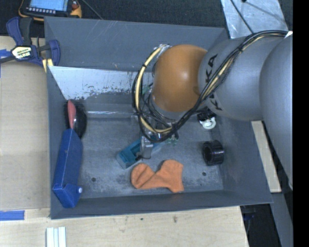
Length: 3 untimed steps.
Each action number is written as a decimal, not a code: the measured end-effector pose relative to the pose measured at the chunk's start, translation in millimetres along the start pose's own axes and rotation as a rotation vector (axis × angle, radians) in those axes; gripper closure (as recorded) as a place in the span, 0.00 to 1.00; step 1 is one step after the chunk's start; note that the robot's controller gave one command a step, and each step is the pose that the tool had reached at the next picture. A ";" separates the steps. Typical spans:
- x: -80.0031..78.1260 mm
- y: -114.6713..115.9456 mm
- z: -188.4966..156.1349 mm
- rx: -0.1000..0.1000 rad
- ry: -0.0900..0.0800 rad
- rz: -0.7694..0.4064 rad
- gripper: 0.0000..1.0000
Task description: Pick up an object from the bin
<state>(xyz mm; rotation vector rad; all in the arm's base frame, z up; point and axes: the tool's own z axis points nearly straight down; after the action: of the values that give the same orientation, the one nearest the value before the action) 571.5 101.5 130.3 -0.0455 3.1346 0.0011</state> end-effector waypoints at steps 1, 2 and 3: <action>6.5 -2.5 11.0 0.000 0.003 -0.036 0.00; 7.5 7.5 10.9 0.002 0.008 -0.075 0.00; 38.6 -19.6 57.3 -0.001 -0.003 -0.056 1.00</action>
Offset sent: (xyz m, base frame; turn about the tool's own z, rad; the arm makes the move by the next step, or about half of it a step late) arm -0.0067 0.0320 0.0058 -0.1009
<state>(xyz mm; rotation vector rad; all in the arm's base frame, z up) 533.8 80.9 72.8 -0.1327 3.1287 0.0032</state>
